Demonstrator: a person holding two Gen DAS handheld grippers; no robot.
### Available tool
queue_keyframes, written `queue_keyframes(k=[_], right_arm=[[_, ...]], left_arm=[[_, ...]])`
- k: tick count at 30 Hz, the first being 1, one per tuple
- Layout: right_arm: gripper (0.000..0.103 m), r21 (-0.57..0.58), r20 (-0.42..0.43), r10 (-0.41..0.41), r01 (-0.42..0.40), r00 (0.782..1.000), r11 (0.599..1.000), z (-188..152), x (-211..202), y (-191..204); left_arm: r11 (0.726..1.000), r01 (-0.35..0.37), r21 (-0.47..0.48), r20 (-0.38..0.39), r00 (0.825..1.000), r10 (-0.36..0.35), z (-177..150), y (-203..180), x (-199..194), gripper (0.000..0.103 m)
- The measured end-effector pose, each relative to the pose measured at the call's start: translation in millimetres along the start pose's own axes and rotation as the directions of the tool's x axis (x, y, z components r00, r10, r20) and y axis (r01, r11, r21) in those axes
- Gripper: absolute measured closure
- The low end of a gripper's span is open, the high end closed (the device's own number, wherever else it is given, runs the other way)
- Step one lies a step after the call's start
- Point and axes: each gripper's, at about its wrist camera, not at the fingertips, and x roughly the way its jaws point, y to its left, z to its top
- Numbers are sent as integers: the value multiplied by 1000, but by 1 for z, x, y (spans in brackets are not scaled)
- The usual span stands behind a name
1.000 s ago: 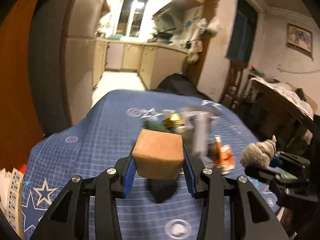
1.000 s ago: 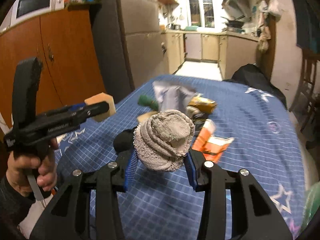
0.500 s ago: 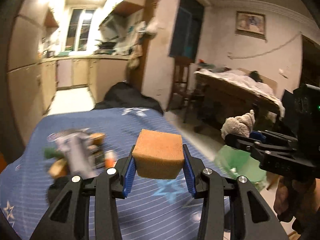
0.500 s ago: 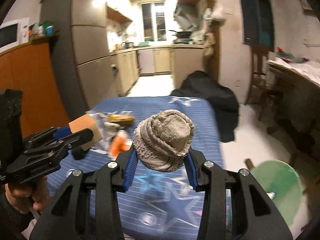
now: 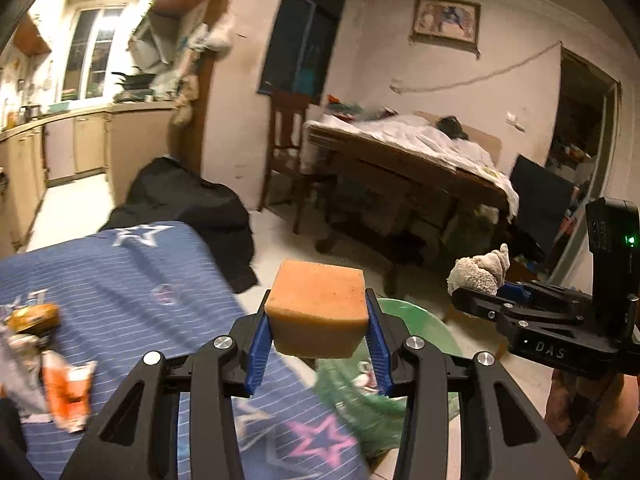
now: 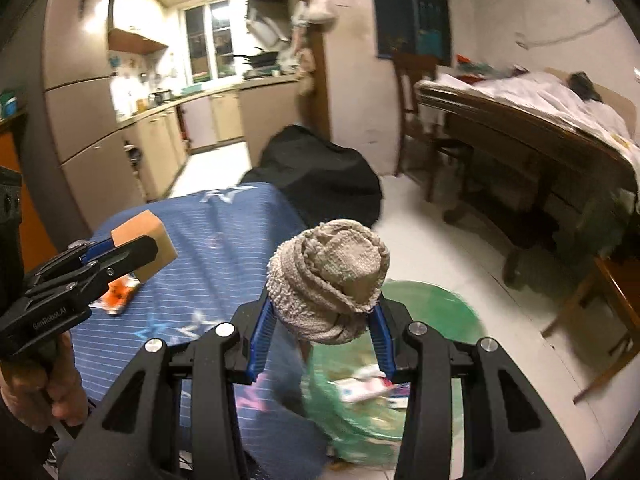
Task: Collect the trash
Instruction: 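Carry the sponge and towel over the green bin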
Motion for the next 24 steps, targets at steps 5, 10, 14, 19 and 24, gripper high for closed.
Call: queue_keyframes(k=[5, 10, 14, 19, 24], right_arm=[[62, 59, -88, -14, 19, 996, 998, -5, 22, -45], [62, 113, -211, 0, 24, 977, 993, -19, 49, -84], [62, 158, -290, 29, 18, 957, 987, -31, 72, -107], [62, 203, -345, 67, 5, 936, 979, -46, 90, -121], [62, 205, -380, 75, 5, 922, 979, -56, 101, -129]], left_arm=[[998, 62, 28, -84, 995, -60, 12, -38, 63, 60], [994, 104, 37, -198, 976, -94, 4, -58, 124, 60], [993, 115, 24, -283, 954, -104, -11, -60, 167, 60], [994, 103, 30, -355, 931, -86, -29, -62, 213, 60], [995, 94, 36, -382, 921, -73, -44, -55, 235, 60]])
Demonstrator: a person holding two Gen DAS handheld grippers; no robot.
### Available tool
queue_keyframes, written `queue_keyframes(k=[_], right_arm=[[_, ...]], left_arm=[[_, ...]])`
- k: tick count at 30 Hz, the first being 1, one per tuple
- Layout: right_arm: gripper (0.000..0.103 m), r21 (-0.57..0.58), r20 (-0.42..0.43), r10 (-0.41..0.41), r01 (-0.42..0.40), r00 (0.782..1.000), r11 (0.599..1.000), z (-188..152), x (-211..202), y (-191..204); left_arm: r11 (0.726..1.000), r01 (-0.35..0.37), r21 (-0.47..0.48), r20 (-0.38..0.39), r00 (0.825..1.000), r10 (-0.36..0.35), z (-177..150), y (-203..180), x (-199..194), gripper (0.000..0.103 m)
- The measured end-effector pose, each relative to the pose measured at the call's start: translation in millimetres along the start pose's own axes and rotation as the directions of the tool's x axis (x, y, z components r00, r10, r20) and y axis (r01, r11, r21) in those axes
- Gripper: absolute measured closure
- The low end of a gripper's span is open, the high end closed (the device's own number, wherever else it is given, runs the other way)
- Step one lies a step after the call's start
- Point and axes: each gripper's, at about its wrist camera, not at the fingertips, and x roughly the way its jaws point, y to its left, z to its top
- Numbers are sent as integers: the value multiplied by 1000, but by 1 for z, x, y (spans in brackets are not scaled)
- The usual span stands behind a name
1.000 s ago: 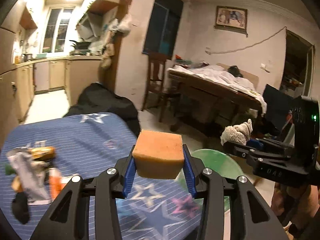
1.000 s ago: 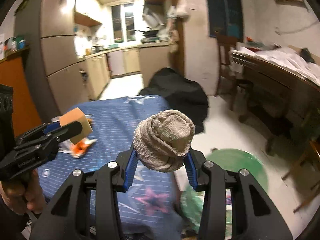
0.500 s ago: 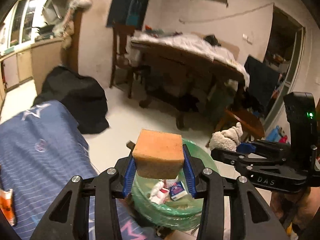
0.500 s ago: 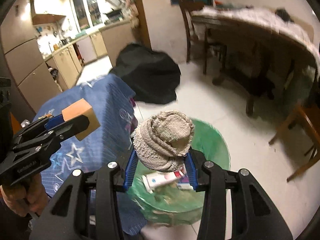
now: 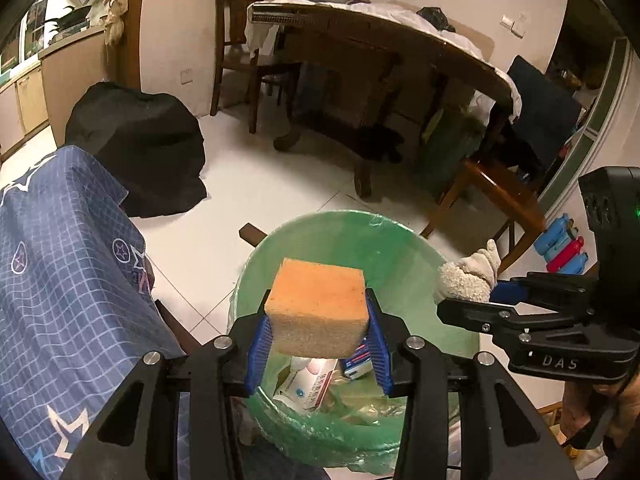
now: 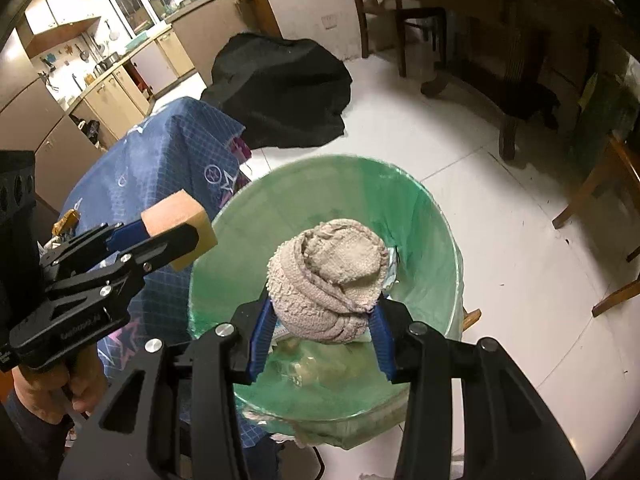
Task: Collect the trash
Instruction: 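Carry the sponge and towel over the green bin, then open both tools to drop the sponge and towel into the bin, then swing both tools back toward the table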
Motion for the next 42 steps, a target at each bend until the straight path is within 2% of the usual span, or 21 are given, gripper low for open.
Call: queue_keyframes(k=[7, 15, 17, 20, 23, 34, 38, 42], right_arm=[[62, 2, -7, 2, -2, 1000, 1000, -1, 4, -7], [59, 12, -5, 8, -8, 1000, 1000, -4, 5, -11], [57, 17, -4, 15, -15, 1000, 1000, -5, 6, -13], [47, 22, 3, 13, -13, 1000, 1000, -6, 5, -14], [44, 28, 10, 10, -10, 1000, 1000, -6, 3, -18], [42, 32, 20, -2, 1, 1000, 999, -12, 3, -21], [33, 4, 92, -18, 18, 996, 1000, -16, -15, -12], [24, -53, 222, -46, 59, 974, 997, -32, -47, 12]], left_arm=[[1000, -2, -3, -13, 1000, 2, -7, 2, 15, 60], [1000, -4, -10, -17, 1000, 4, -9, 7, 13, 59], [1000, -7, -8, -22, 1000, 7, -10, 8, 14, 55], [1000, -21, -6, -15, 1000, 21, -11, 7, 13, 48], [999, -30, -11, -14, 999, 30, -13, 9, 13, 43], [999, -46, -26, -16, 999, 46, -15, 12, 9, 41], [999, -47, -19, -1, 999, 47, -21, 13, -5, 39], [998, -54, -16, 30, 998, 55, -34, 21, -34, 36]])
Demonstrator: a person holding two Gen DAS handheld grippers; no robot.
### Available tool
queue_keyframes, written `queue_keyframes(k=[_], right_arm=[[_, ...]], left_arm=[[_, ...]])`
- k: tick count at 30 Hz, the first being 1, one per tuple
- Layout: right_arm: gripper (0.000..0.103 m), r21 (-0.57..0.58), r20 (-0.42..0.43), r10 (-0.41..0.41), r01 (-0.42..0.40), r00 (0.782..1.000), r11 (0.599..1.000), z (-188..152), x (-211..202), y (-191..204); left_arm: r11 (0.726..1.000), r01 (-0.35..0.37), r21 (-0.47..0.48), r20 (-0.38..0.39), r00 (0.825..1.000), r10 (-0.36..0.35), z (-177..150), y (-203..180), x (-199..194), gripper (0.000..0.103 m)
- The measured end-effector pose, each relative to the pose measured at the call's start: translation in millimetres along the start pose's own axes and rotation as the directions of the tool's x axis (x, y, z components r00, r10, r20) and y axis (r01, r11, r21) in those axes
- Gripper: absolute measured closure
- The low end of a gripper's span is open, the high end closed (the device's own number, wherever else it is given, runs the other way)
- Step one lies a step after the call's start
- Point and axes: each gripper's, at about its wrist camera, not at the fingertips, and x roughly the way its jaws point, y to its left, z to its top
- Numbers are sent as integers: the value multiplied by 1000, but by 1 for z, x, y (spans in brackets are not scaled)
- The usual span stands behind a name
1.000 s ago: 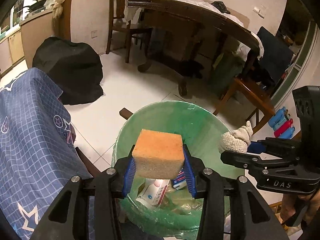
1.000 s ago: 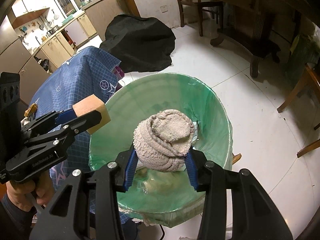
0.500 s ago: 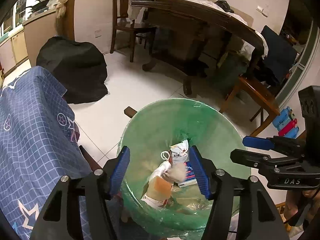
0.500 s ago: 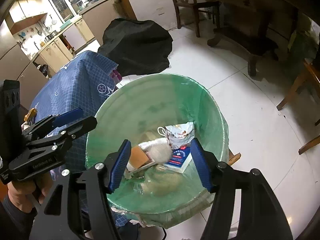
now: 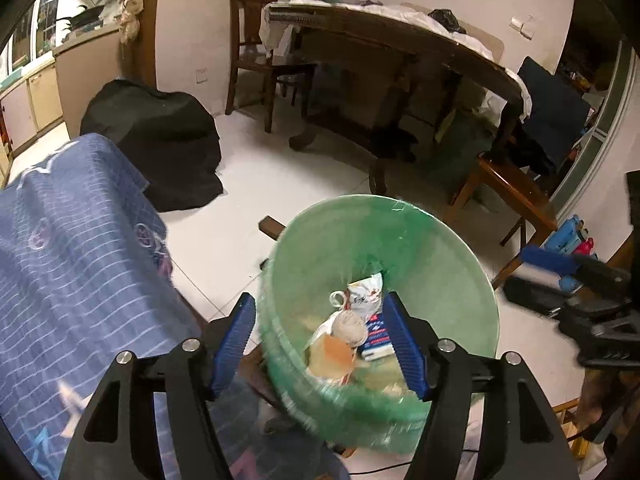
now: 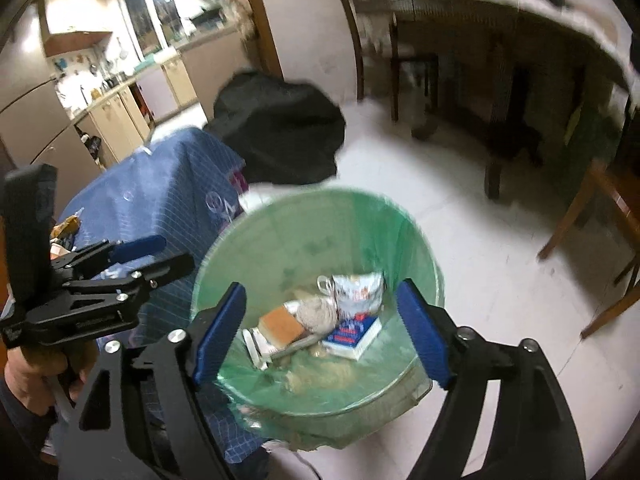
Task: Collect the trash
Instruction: 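Swing both tools back toward the table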
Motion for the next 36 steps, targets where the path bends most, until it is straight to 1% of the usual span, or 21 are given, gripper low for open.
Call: queue_keyframes(k=[2, 4, 7, 11, 15, 17, 19, 20, 21, 23, 24, 25, 27, 28, 29, 30, 31, 33, 36], right_arm=[[19, -37, 74, -3, 6, 997, 999, -9, -19, 18], [16, -68, 126, -2, 10, 992, 998, -18, -32, 35], [12, -104, 186, 30, -11, 982, 994, -32, -44, 64], [12, -148, 232, 86, -52, 969, 988, -49, -47, 107], [11, -170, 229, 168, -130, 959, 977, -58, -45, 141], [11, -186, 218, 201, -161, 955, 969, -60, -42, 157], [11, -201, 199, 229, -189, 953, 961, -62, -40, 172], [11, -207, 193, 235, -195, 953, 959, -63, -40, 178], [11, -218, 181, 244, -203, 953, 955, -66, -39, 186], [11, -228, 151, 266, -229, 952, 946, -68, -34, 198], [11, -229, 137, 276, -240, 951, 943, -69, -32, 203], [11, -234, 125, 281, -247, 952, 940, -69, -29, 210], [11, -243, 100, 301, -270, 948, 932, -71, -27, 222], [11, -245, 89, 311, -282, 946, 928, -71, -26, 227], [11, -249, 77, 319, -292, 945, 923, -72, -23, 233], [11, -256, 64, 328, -302, 943, 918, -71, -20, 242], [10, -259, 52, 337, -314, 940, 914, -72, -18, 247], [10, -258, 27, 355, -337, 935, 906, -73, -13, 259], [10, -261, -6, 377, -365, 926, 893, -72, -5, 275]], left_arm=[[1000, -15, 0, 27, 1000, 15, -12, 12, -23, 35], [1000, -31, 0, 50, 998, 31, -23, 23, -44, 34], [998, -63, -20, 93, 994, 65, -44, 49, -87, 32], [990, -127, -63, 146, 980, 135, -71, 88, -143, 29], [971, -206, -124, 176, 958, 225, -104, 131, -193, 27], [949, -260, -176, 183, 939, 291, -125, 163, -222, 24], [920, -307, -244, 175, 919, 354, -144, 197, -245, 24], [899, -330, -289, 167, 907, 386, -155, 218, -258, 24], [869, -351, -348, 156, 893, 423, -169, 242, -272, 24], [824, -384, -416, 132, 871, 472, -188, 275, -291, 24], [796, -400, -454, 115, 860, 498, -200, 296, -301, 24], [782, -406, -472, 104, 856, 507, -206, 307, -306, 23], [763, -408, -501, 70, 860, 506, -220, 332, -312, 20], [752, -413, -514, 54, 859, 509, -225, 344, -313, 20], [746, -416, -520, 47, 858, 511, -228, 351, -314, 20], [747, -411, -522, 43, 862, 505, -229, 358, -314, 20], [755, -397, -521, 43, 872, 488, -229, 363, -313, 20], [769, -386, -509, 38, 883, 468, -227, 369, -308, 20], [784, -387, -486, 6, 895, 445, -226, 378, -296, 20]])
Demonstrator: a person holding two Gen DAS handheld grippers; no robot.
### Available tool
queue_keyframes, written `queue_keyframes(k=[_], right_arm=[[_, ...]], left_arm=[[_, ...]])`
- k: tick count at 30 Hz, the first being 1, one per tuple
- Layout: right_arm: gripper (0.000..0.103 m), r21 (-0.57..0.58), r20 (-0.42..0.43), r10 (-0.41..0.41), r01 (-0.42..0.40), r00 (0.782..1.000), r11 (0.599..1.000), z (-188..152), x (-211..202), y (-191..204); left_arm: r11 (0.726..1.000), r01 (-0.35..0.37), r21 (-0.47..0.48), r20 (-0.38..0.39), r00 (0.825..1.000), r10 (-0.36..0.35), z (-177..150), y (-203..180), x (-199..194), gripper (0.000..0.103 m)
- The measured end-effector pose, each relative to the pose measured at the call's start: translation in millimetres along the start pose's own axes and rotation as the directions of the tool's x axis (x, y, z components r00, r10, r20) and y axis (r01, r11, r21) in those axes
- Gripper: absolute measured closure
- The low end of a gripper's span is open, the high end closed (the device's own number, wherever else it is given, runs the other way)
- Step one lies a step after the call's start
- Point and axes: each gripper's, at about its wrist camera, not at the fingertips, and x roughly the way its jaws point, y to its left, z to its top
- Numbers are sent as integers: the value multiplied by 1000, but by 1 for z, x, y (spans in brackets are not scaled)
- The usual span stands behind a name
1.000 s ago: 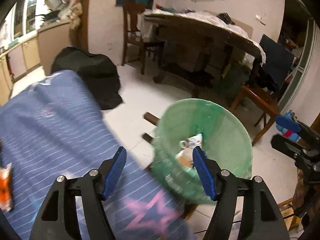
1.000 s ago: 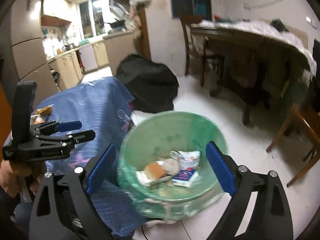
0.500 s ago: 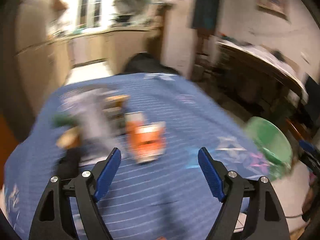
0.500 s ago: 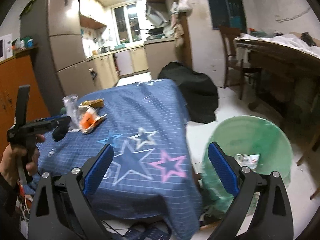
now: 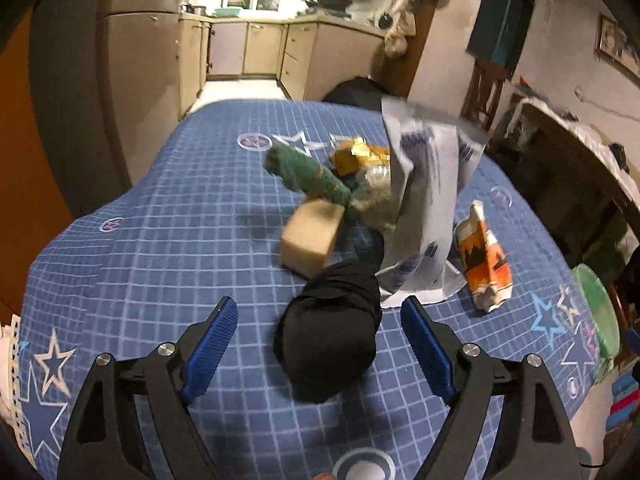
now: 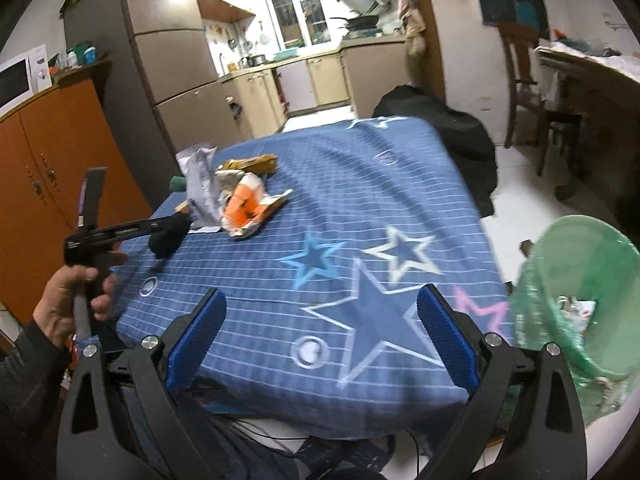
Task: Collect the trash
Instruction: 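Swing both tools back toward the table, then grasp the black sock with the left tool while the right tool grasps the orange carton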
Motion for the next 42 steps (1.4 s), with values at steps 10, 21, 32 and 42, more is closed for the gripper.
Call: queue_keyframes(k=[10, 21, 32, 42], right_arm=[[10, 33, -84, 114, -111, 990, 993, 26, 59, 34], [11, 91, -219, 145, -128, 965, 988, 73, 173, 68], [48, -1, -250, 12, -12, 968, 1000, 84, 207, 78], [68, -42, -140, -5, -1, 990, 999, 66, 154, 82]], left_arm=[[999, -22, 30, -14, 1000, 22, -4, -1, 4, 52], [998, 38, -52, 17, 999, -37, -30, 38, -26, 52], [997, 41, -58, 16, 999, -41, -20, 19, -5, 52], [996, 29, -86, 59, 998, -24, -25, 22, -10, 53]])
